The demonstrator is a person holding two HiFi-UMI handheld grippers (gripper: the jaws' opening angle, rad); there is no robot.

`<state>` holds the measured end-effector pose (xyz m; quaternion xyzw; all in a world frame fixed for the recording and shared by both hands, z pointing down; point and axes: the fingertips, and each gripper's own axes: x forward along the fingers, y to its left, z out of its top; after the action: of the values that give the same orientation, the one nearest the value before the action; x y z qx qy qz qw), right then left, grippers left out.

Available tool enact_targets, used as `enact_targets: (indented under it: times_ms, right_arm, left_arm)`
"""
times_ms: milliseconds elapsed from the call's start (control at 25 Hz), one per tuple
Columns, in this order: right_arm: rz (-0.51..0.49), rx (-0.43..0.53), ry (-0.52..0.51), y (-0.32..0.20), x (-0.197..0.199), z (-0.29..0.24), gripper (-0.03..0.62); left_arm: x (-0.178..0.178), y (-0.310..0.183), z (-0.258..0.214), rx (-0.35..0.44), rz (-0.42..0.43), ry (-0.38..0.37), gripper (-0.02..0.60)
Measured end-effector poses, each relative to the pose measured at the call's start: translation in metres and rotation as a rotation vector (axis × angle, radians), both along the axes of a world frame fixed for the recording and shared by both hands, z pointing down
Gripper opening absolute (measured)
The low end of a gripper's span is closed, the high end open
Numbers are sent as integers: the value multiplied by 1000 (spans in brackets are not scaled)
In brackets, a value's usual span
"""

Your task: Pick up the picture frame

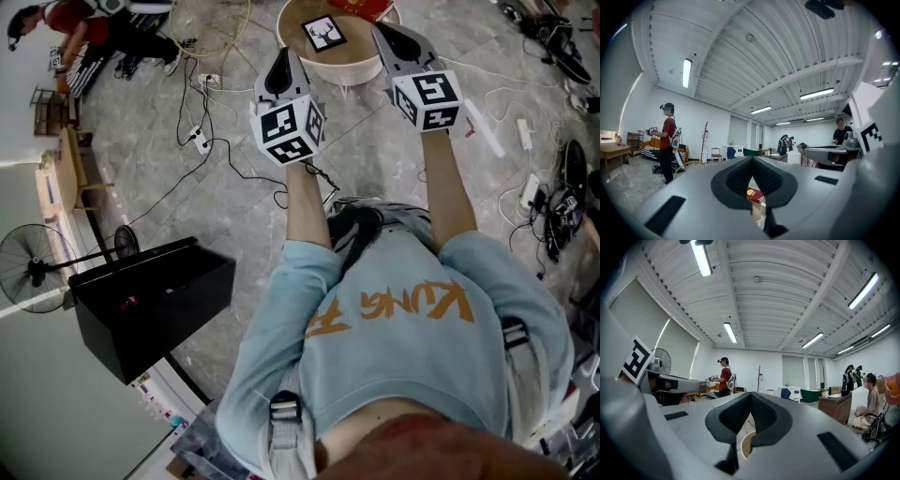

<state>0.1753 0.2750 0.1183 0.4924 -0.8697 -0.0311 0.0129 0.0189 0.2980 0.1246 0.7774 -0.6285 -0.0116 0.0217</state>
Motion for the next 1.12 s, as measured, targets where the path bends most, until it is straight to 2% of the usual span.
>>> enact_targets:
  times_ms: [320, 600, 1120]
  right_arm:
    - [-52, 17, 9, 3, -12, -6, -2]
    - [-7, -27, -29, -10, 0, 4, -2]
    - [14, 4, -43, -30, 25, -13, -2]
  left_arm:
    - [-1, 0, 2, -10, -12, 9, 20]
    - [-7, -4, 7, -21, -23, 23, 19]
    - [7, -26, -8, 13, -17, 24, 20]
